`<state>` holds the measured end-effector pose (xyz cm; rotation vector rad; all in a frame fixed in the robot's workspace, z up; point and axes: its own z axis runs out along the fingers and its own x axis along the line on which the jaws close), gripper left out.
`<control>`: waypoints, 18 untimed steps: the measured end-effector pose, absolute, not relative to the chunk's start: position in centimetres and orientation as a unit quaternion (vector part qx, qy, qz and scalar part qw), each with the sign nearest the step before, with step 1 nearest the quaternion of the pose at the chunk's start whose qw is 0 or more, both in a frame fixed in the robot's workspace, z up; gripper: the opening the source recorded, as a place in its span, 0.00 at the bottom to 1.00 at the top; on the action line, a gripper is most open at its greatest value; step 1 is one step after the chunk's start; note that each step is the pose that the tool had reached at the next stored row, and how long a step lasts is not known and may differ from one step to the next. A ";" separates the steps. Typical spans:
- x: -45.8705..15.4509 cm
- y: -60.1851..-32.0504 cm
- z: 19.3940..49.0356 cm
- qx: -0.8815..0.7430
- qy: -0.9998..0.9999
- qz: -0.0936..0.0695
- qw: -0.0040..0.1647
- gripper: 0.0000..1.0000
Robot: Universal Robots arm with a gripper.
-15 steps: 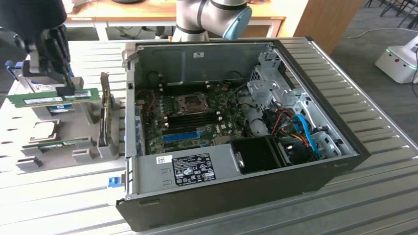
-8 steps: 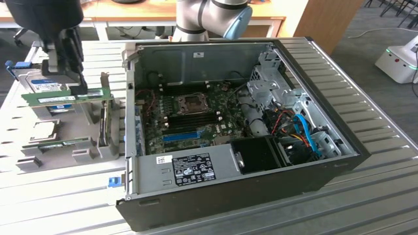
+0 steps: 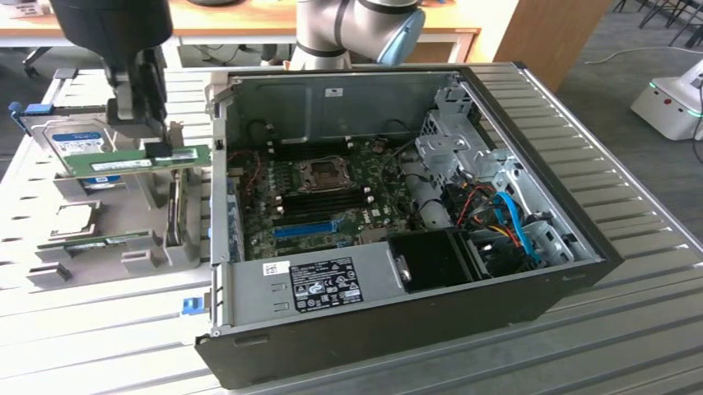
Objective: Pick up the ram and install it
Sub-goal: 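Pick up the ram and move it above insertion slot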
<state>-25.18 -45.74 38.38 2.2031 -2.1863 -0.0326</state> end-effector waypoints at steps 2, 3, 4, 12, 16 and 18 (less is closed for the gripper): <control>-24.6 -45.7 38.4 0.710 -0.704 -0.011 0.019 0.12; -24.2 -45.7 38.4 0.710 -0.704 -0.011 0.019 0.12; -23.9 -45.7 38.4 0.710 -0.704 -0.011 0.019 0.12; -21.1 -45.7 38.4 0.710 -0.704 -0.011 0.019 0.12; -19.6 -45.7 38.4 0.710 -0.704 -0.011 0.019 0.12; -18.9 -45.7 38.4 0.710 -0.704 -0.011 0.019 0.12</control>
